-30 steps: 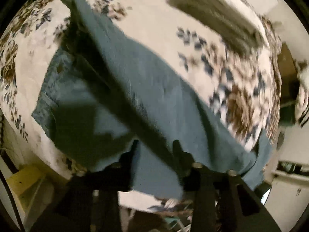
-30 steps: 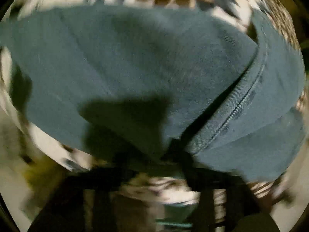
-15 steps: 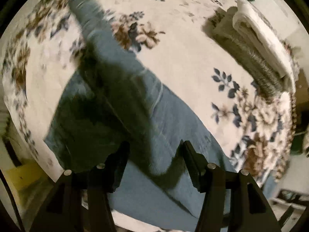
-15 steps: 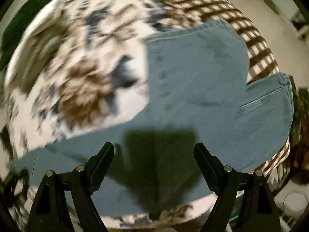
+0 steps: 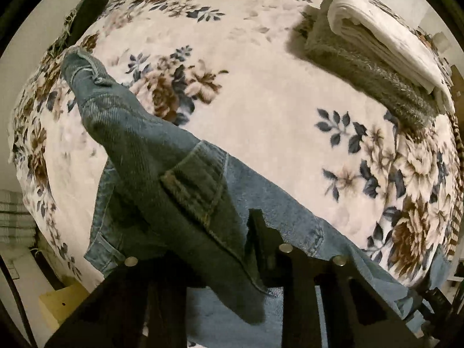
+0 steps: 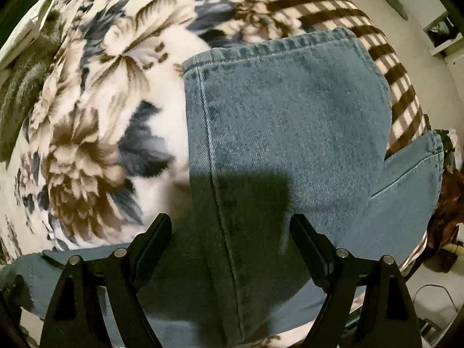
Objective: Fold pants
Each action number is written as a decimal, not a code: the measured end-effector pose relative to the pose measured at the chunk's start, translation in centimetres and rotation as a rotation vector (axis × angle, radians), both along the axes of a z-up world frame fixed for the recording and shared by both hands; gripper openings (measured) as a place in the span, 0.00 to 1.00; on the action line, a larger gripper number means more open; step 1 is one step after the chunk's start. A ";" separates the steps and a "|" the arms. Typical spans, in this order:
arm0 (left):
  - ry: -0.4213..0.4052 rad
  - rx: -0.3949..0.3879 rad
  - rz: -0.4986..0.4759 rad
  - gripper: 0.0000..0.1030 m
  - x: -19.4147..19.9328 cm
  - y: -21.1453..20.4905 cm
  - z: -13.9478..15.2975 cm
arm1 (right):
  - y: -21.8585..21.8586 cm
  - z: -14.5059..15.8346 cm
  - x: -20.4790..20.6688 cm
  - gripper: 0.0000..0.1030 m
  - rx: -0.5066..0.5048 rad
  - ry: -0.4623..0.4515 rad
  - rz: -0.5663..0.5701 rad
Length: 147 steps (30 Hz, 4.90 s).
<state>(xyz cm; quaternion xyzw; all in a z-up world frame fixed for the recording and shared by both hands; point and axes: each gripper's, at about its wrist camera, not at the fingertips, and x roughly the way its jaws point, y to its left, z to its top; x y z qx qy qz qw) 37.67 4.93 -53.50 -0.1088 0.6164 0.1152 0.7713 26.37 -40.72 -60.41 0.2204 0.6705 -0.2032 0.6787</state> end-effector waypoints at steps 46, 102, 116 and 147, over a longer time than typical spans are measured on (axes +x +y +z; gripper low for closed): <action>-0.039 0.080 -0.185 0.61 -13.5 -13.7 2.8 | -12.9 4.6 -16.6 0.55 0.061 -0.136 -0.403; 0.069 0.019 -0.183 0.56 -7.4 -14.7 -1.2 | 8.3 3.7 -1.4 0.01 -0.130 -0.174 0.943; 0.055 0.073 -0.111 0.56 -5.6 -8.7 -0.8 | 4.1 4.7 5.6 0.05 0.233 -0.121 0.633; 0.106 0.124 0.013 0.57 -5.7 0.6 -4.3 | 29.4 -1.6 12.8 0.40 0.564 0.114 0.859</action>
